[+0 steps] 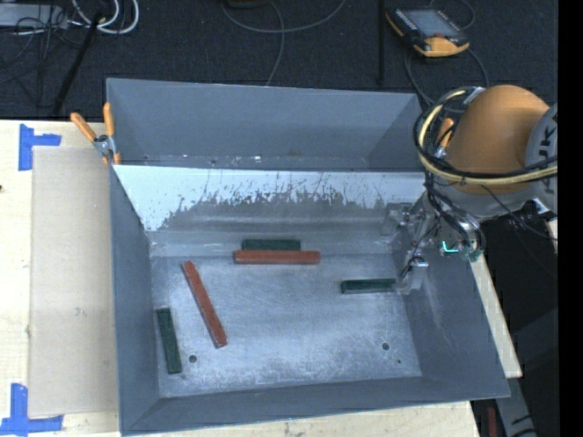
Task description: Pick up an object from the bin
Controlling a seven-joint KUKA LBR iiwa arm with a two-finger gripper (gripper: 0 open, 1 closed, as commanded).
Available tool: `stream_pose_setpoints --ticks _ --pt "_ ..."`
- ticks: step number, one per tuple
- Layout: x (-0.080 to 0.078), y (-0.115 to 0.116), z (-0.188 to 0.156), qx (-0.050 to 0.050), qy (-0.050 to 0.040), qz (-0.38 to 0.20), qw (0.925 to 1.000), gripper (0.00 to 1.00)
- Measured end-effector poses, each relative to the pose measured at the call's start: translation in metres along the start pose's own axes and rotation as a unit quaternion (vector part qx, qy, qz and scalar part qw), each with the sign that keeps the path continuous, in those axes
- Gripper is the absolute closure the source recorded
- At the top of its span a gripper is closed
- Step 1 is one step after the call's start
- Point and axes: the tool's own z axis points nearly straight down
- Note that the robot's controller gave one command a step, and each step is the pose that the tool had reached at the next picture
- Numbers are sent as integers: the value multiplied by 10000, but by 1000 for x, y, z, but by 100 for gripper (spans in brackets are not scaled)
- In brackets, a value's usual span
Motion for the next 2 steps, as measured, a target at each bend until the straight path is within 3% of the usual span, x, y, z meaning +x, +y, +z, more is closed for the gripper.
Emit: stream_pose_setpoints --ticks 1,2 --pt "6 19 99 -5 3 95 10000 0" --pt "3 18 94 6 -43 80 10000 100"
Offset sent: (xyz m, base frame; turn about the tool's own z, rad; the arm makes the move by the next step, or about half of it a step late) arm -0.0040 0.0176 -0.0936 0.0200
